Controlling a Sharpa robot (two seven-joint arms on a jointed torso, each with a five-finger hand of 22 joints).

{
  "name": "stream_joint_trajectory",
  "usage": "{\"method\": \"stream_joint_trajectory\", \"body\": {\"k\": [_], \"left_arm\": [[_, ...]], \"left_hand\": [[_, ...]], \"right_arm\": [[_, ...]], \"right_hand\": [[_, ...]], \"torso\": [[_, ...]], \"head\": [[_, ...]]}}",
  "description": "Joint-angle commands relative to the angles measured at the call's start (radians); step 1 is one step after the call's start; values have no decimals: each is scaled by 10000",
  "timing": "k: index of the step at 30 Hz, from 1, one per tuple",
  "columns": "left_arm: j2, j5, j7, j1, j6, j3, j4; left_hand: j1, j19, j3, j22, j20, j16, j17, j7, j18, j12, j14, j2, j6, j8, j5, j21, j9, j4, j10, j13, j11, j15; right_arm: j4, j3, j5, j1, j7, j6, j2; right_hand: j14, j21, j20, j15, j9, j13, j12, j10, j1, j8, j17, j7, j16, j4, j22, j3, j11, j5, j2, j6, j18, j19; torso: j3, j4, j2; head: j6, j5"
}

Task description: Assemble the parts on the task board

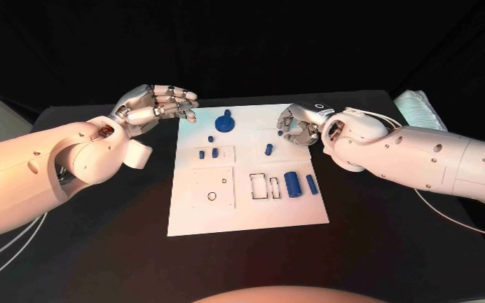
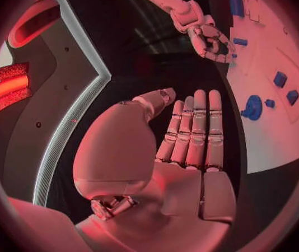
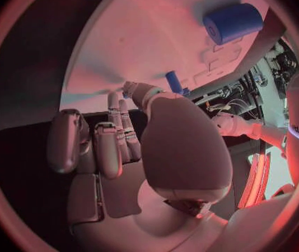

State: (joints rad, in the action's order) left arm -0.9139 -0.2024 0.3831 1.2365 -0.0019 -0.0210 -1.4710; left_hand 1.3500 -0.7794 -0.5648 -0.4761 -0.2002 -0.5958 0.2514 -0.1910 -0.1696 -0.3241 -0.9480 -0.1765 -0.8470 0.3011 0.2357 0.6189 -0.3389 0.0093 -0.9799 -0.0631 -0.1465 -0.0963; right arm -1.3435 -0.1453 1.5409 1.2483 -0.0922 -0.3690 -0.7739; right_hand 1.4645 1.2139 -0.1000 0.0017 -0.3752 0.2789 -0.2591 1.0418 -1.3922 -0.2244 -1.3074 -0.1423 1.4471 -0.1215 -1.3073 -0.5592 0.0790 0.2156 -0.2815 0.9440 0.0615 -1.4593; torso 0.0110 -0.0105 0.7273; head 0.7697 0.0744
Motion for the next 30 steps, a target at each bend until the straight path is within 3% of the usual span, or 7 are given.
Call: {"method": "stream_joint_trajectory", "body": {"k": [1,12,30], "left_arm": [[-39,556,571,-18,278,17,-132],[-141,582,591,-37,142,24,-228],[-188,613,471,-38,-12,29,-262]], "left_hand": [[114,-127,110,86,9,251,40,-82,-111,255,-141,-6,-40,-102,-29,-106,27,-16,-38,-11,-31,-8],[137,-176,145,119,9,377,79,-141,-108,375,-190,33,-29,-149,-21,-152,42,-25,-18,-20,-69,-28],[159,-217,177,127,12,433,121,-191,-107,433,-238,66,-51,-162,-19,-160,45,-36,-14,-28,-96,-36]], "right_arm": [[50,-1,845,-46,-613,169,90],[188,-1,875,-134,-783,-146,365],[183,-18,754,-220,-705,152,502]], "right_hand": [[546,45,31,-9,7,-69,70,126,141,17,-276,4,-53,30,-735,-35,19,89,-13,83,94,-16],[533,-66,8,3,-18,-324,172,363,269,-42,-167,-27,-117,50,-684,-153,44,190,83,301,111,-2],[546,133,209,-260,-280,-723,351,1520,245,-434,-116,230,-137,522,-827,-546,-256,174,506,1212,70,-119]], "torso": [[-19,6,16],[-31,32,40],[-37,39,13]], "head": [[-10,-26],[18,-44],[125,-68]]}}
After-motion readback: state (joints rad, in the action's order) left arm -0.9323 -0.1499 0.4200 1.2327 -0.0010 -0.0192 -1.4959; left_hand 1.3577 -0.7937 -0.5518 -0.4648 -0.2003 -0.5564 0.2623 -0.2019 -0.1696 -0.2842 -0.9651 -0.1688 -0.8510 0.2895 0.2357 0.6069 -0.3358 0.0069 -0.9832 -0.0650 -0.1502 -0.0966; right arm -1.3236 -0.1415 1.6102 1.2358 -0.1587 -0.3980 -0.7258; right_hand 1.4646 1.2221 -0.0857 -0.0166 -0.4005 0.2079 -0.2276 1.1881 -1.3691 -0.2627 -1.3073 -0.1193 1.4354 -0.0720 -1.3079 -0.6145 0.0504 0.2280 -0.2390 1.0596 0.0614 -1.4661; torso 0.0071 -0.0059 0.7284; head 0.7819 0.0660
